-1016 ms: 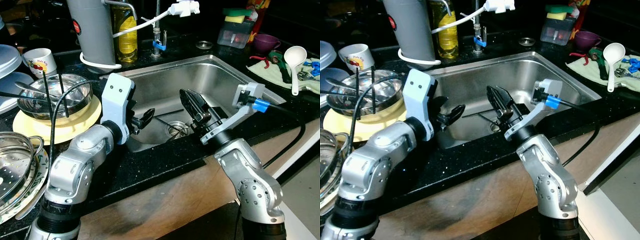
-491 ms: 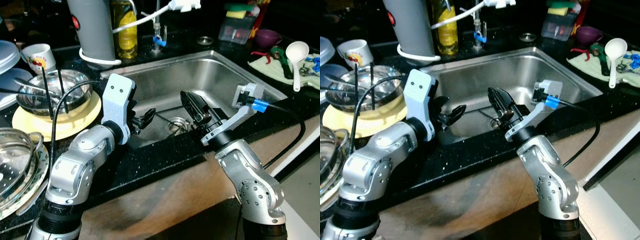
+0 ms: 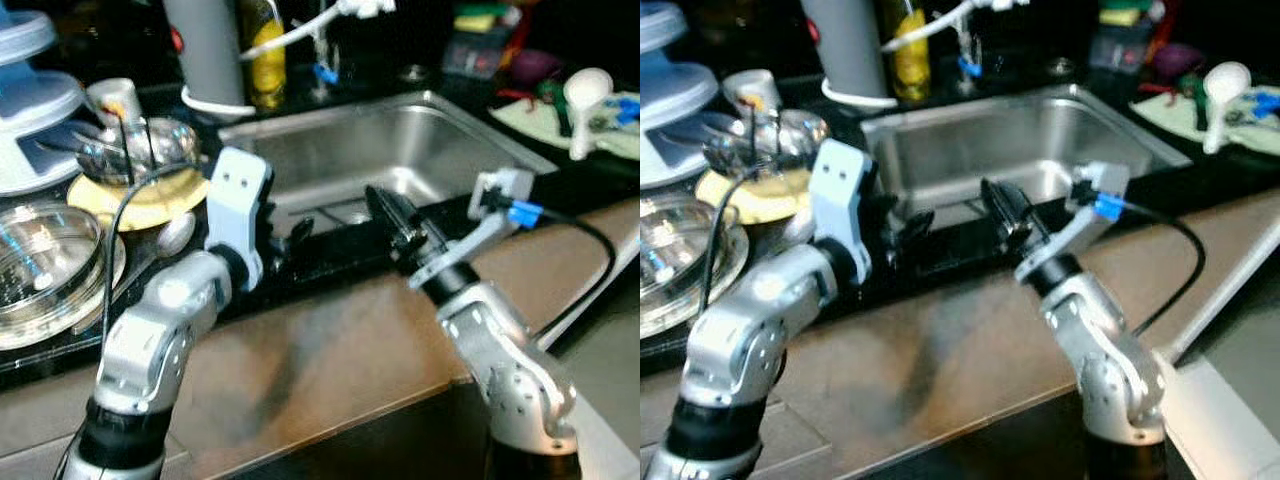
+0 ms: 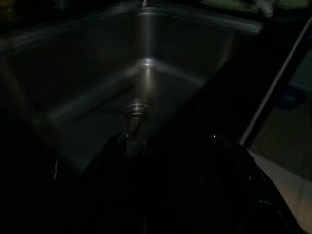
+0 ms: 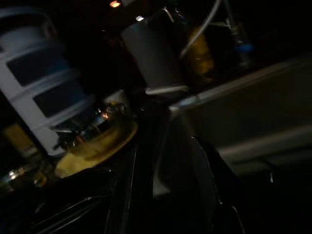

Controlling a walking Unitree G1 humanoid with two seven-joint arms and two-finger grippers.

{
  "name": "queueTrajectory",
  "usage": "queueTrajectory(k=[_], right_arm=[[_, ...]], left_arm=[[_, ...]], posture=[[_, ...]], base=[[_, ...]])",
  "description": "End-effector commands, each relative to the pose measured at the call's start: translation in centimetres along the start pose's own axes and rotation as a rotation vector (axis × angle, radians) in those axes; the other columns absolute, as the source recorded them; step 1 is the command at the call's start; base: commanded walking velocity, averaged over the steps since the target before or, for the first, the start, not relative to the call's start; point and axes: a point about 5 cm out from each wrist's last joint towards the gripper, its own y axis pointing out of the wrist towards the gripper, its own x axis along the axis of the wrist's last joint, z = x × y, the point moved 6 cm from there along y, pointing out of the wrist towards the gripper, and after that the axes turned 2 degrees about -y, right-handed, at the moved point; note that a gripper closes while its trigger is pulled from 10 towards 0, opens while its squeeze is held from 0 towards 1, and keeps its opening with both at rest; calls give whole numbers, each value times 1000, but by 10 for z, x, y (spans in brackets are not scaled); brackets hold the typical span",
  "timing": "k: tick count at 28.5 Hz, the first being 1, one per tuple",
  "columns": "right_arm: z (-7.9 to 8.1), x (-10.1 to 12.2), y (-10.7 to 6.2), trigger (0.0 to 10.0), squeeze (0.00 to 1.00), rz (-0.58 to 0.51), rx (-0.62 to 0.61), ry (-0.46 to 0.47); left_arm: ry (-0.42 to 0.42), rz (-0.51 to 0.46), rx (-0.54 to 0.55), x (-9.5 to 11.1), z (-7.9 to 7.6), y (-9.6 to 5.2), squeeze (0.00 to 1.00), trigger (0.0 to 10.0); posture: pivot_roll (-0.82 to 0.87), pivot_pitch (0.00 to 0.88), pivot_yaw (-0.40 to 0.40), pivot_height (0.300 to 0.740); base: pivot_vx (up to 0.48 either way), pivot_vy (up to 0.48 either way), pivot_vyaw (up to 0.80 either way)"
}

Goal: Kitchen organization

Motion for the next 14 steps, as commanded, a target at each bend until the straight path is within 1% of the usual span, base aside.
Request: queueTrajectory(k=[1,5,9,11,14], right_arm=[[8,-2,1,10000,0,7,28,14],[9,-2,1,10000,0,10,30,16],[9,-2,1,10000,0,11,31,17],[9,-4,0,10000,0,21,34,22],[10,-5,-1,10000,0,25,36,25]], left_arm=[[2,25,22,-4,5,-2,0,10000],[2,51,65,-10,13,-3,0,10000],[1,55,71,-11,14,-3,0,10000],[-8,78,77,-16,14,-5,0,10000],[-11,86,79,-18,14,-5,0,10000]], posture=[[-80,176,-9,740],[-80,176,-9,740],[-81,180,-13,740],[-81,180,-13,740],[-81,180,-13,740]], base=[[0,0,0],[0,0,0],[0,0,0],[0,0,0],[0,0,0]])
